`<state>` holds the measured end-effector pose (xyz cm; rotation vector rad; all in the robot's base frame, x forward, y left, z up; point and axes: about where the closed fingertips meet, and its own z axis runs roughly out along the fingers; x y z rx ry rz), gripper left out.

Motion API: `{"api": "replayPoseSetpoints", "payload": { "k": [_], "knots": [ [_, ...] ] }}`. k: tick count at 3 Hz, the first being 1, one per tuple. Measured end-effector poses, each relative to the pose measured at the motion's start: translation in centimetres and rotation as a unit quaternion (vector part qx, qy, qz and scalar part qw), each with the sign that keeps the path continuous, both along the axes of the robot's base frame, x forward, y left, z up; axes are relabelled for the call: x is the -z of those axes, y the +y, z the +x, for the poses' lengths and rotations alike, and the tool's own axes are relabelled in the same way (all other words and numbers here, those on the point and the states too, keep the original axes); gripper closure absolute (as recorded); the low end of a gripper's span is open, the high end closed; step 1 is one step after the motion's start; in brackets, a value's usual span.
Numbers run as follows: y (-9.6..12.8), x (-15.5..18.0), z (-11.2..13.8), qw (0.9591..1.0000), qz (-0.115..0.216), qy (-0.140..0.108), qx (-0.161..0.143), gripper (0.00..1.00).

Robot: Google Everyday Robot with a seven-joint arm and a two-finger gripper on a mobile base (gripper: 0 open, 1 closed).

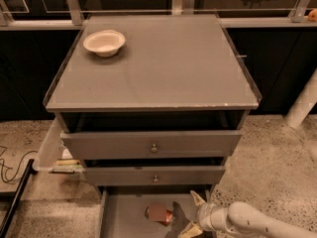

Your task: Pick coke can from bottom drawer and place on counter

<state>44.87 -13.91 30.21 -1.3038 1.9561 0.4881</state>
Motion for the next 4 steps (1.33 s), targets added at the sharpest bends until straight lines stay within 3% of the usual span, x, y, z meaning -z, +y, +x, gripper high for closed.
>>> {"api": "replayPoseSetpoints", "payload": {
  "k": [1, 3, 4],
  "knots": [
    [0.7, 1.1, 0.0, 1.0000, -0.001, 0.004, -0.005, 0.00],
    [1.7, 7.0, 1.9, 0.9998, -0.016, -0.004, -0.011, 0.00],
    [2.4, 9.2, 2.8, 0.9992, -0.022, -0.023, -0.025, 0.00]
  ]
}}
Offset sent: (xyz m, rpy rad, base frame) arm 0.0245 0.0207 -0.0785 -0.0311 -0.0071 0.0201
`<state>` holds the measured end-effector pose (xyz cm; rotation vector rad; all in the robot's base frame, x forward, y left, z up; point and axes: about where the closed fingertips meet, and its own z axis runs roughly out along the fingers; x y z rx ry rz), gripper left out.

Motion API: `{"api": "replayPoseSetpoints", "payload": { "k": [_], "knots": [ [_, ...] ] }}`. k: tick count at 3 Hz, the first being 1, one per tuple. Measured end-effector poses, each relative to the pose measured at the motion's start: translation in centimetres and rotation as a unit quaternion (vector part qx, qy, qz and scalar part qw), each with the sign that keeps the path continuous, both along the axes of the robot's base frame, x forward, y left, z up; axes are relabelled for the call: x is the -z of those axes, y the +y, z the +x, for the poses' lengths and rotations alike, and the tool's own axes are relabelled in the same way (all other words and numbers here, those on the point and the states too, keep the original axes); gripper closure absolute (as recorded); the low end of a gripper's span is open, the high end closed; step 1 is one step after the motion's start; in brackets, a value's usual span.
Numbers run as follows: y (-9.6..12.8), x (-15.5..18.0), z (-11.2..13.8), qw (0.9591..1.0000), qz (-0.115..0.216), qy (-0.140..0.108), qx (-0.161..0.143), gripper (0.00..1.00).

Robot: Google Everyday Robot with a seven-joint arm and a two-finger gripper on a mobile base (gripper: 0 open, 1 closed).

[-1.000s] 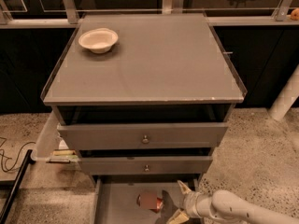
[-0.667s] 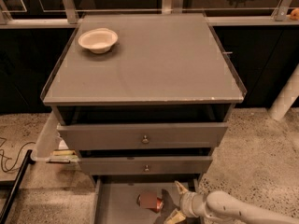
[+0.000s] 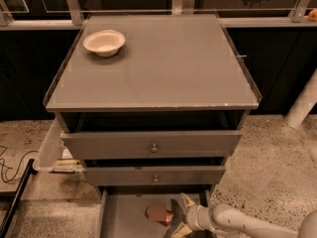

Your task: Pick coke can from bottom drawer and place on counter

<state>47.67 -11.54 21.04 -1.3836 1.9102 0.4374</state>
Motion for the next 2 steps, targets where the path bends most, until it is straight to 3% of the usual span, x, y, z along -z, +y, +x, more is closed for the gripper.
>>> {"api": "replayPoseSetpoints", "payload": {
  "k": [2],
  "knots": [
    [2.7, 4.2, 1.1, 0.9983, 0.007, -0.009, -0.058, 0.00]
  ]
}}
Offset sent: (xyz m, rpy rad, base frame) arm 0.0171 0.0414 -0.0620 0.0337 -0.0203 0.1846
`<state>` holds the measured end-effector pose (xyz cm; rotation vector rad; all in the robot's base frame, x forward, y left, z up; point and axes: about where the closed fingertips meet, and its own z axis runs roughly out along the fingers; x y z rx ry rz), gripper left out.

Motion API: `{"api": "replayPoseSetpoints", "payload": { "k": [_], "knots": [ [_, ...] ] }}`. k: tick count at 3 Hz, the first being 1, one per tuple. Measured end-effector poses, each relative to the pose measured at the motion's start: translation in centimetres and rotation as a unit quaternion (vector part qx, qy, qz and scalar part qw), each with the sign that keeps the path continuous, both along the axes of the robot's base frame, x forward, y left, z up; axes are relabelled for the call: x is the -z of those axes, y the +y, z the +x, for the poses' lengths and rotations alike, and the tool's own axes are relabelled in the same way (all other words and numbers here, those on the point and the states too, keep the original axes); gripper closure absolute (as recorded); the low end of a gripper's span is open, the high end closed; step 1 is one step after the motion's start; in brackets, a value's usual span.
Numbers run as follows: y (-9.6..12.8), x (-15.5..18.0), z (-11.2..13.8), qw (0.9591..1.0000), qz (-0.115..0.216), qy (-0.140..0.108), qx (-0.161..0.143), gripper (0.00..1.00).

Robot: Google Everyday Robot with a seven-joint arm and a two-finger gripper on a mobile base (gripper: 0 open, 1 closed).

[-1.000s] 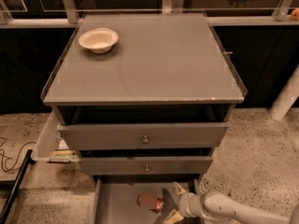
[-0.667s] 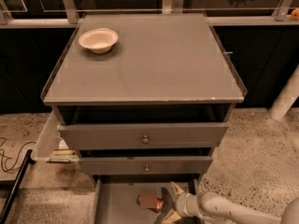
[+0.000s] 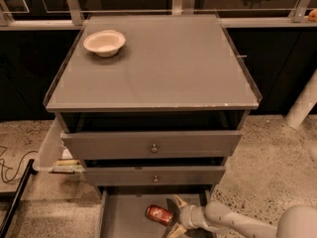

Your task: Pick coke can from bottom drawer and place on counter

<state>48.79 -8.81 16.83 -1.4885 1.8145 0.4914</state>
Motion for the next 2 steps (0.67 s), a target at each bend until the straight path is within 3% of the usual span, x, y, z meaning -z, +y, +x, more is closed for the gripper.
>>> {"api": "replayPoseSetpoints", "payload": {
  "k": [2],
  "knots": [
    [3.2, 2.2, -0.5, 0.9988, 0.015, 0.016, -0.043, 0.00]
  ]
}}
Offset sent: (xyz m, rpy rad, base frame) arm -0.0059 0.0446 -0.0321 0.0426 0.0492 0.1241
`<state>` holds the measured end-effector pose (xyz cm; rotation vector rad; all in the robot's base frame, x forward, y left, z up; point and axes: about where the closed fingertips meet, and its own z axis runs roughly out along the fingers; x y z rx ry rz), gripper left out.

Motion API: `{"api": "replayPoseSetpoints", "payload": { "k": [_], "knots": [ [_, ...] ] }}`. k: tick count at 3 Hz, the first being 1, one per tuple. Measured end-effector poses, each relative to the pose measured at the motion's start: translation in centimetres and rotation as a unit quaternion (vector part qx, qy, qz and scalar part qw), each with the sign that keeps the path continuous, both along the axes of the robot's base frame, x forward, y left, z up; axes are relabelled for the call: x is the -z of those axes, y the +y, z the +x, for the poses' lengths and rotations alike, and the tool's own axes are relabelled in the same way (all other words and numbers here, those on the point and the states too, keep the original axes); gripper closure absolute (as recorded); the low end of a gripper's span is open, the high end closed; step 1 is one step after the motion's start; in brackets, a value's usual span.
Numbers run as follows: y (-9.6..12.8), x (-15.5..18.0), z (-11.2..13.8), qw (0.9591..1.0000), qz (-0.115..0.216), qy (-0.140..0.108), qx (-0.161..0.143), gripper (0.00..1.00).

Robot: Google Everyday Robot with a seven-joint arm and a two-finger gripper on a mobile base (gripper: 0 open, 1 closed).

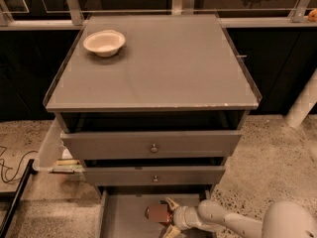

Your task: Pick coke can from bottom drawer and place on counter

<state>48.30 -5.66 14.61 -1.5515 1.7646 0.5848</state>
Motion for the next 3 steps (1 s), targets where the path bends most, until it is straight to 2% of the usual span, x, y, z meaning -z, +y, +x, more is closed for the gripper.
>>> {"api": "replayPoseSetpoints", "payload": {
  "k": [1, 3],
  "knots": [
    [0.57, 1.05, -0.20, 0.9999, 0.003, 0.015, -0.005, 0.00],
    [0.58, 1.05, -0.20, 0.9999, 0.003, 0.015, -0.005, 0.43]
  ]
}}
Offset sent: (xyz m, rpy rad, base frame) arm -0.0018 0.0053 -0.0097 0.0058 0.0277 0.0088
